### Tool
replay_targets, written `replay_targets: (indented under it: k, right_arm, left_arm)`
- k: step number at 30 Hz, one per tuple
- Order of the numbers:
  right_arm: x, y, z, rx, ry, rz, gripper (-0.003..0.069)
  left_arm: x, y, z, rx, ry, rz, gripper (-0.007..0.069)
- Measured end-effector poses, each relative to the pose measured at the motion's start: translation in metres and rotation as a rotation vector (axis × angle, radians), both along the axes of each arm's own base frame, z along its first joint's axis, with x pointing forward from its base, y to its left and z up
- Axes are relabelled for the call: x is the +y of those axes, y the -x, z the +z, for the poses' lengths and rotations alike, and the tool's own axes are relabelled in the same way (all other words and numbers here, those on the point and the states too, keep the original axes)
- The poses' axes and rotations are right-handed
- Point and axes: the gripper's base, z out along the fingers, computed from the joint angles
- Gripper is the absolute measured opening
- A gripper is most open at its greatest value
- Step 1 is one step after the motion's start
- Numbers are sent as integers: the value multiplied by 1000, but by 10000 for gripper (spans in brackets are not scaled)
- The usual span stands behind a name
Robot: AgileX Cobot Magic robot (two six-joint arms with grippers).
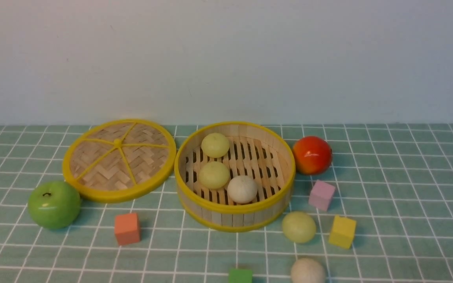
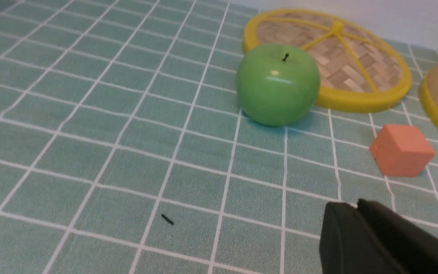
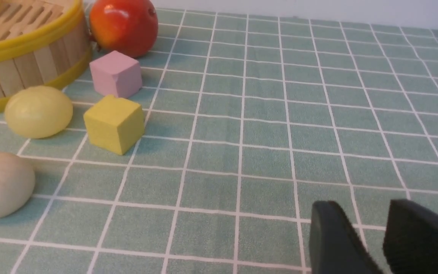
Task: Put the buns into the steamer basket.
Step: Use the right arm to grab a steamed stuffed bun
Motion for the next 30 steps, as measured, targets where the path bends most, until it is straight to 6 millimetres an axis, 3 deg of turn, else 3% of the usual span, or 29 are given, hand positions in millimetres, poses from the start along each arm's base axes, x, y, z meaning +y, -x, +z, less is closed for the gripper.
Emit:
replay_targets:
  k: [16, 30]
  right_arm:
    - [0, 0, 0, 0, 0, 0, 239]
    - [0, 0, 0, 0, 0, 0, 239]
  left_arm:
    - [-12, 1, -1, 14, 4, -133, 76]
    - [-12, 1, -1, 14, 0, -142, 89]
